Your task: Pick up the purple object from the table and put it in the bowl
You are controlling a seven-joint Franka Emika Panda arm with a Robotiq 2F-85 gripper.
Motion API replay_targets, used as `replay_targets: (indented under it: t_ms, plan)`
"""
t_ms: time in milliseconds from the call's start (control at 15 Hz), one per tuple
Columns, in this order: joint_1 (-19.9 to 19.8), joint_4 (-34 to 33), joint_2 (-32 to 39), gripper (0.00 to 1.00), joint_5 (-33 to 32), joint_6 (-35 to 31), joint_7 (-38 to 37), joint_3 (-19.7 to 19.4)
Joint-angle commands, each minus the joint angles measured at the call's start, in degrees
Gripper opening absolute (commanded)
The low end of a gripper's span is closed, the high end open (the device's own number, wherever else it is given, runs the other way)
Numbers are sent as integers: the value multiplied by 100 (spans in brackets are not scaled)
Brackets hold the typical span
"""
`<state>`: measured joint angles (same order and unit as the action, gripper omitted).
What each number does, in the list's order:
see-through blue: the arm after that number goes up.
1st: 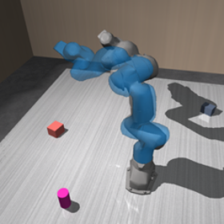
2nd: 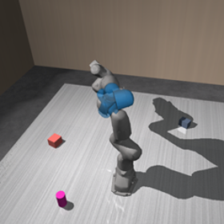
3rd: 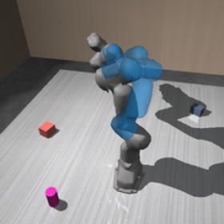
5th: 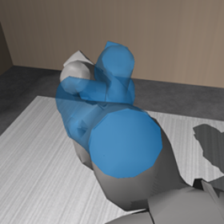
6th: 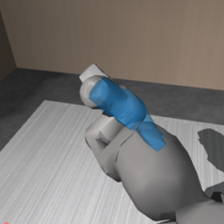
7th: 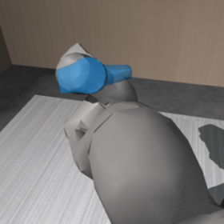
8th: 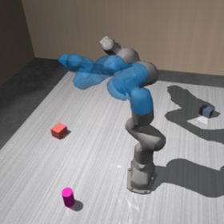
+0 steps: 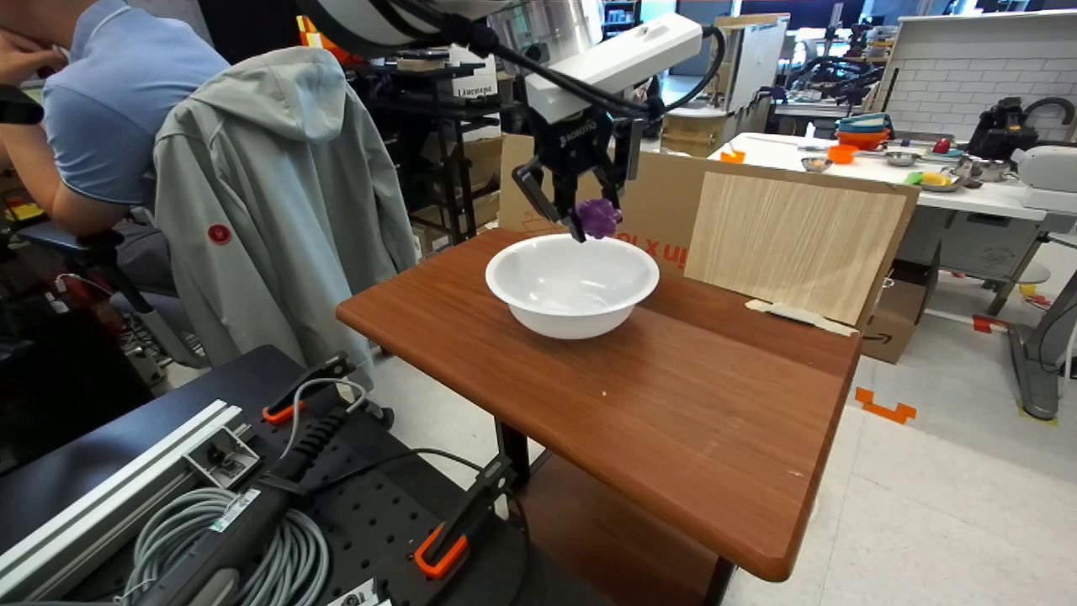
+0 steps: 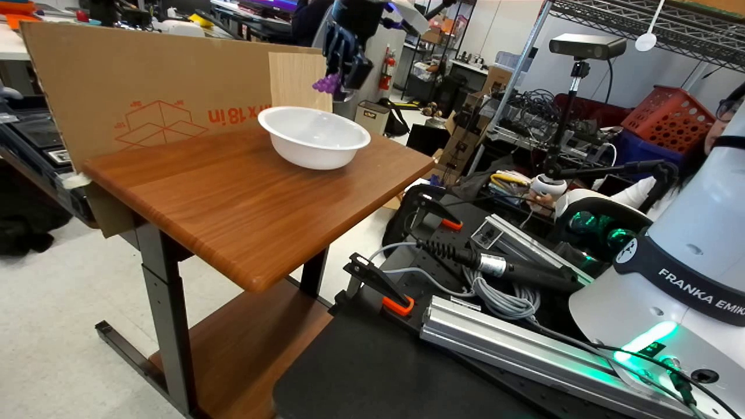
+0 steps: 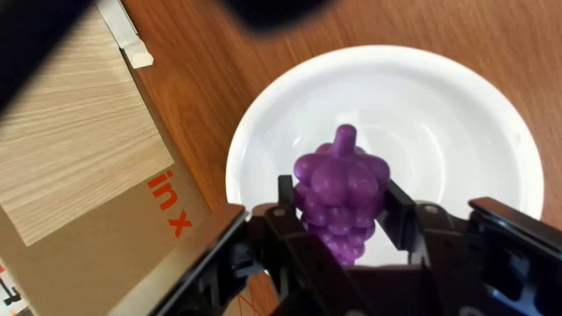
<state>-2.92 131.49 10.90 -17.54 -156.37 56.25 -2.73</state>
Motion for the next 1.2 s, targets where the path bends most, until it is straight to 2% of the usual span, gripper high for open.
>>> replay_targets:
  t_ms: [0,333,400,467,533,733,800,1133]
  plan:
    - [89,-532,634,23,-66,334,-276,119]
    - [27,-970,1289,23,47,742,-255,278]
    - [-9,-1045,1368,38,104,819,-206,323]
    - [-28,-1107,1429,73,132,865,-189,349]
    - [-41,-1127,1429,73,141,921,-162,372]
    - [-60,-890,1093,95,123,856,-82,454]
    - [-66,-762,927,99,121,832,-42,488]
    - [-107,196,-372,100,270,623,373,676]
